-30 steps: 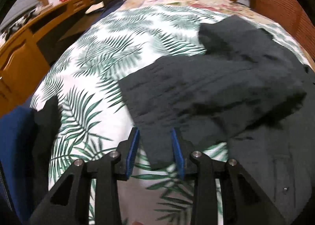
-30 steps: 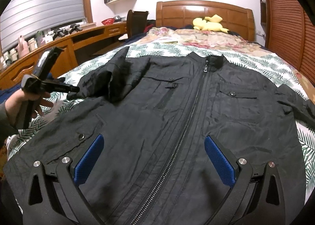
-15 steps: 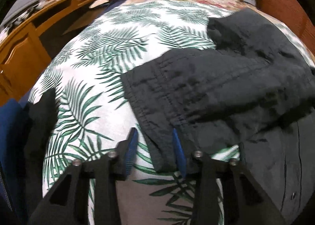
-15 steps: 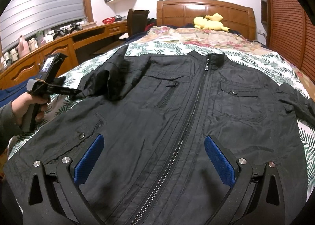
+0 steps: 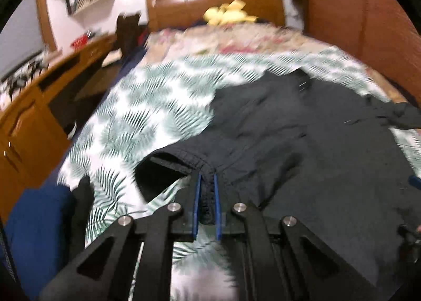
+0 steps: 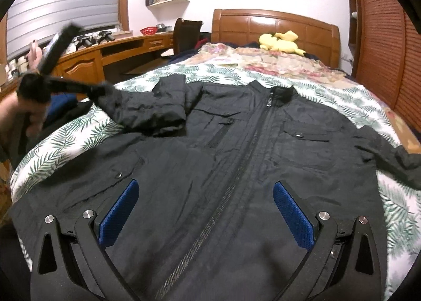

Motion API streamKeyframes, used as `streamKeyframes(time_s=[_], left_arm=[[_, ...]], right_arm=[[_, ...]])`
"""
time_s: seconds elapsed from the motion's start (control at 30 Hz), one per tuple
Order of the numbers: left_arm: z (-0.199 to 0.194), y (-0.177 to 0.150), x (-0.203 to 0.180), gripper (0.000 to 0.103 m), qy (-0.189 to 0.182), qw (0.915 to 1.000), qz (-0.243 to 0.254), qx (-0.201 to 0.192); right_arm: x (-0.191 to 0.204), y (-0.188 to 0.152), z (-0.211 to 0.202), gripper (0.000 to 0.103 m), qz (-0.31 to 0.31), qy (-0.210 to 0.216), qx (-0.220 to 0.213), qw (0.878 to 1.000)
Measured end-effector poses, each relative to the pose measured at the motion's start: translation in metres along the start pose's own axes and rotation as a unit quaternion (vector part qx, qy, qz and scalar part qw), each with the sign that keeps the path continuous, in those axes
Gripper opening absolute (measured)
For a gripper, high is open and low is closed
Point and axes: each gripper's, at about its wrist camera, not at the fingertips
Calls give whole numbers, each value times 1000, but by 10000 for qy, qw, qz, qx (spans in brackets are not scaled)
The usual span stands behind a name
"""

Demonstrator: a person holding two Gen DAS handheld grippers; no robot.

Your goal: Fold large clothes

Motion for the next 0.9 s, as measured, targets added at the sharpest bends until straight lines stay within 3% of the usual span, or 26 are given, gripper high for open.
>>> streamKeyframes(time_s=[0.2, 0.37, 0.6, 0.9], left_arm=[[-60, -8, -60, 5, -704, 9964, 271, -391], [-91, -36, -101, 5, -1199, 9912, 406, -396], [-100, -65, -120, 5, -1313, 9897, 462, -345], [-103, -96, -95, 24, -1336, 9897, 247, -447]], right_arm=[[-19, -3, -30, 103, 266, -82, 9, 9996], [-37, -9, -57, 103, 462, -324, -17, 9984], [-54, -18, -72, 103, 730, -421, 62, 9964], [-42, -9, -57, 103, 655, -275, 150, 9974]])
Point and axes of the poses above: each gripper's, at about its wrist camera, not at the fingertips, and z roughly the way its jaws point, x to its left, y to its top, and after that the axes turned 14 degrees about -z, right-handed
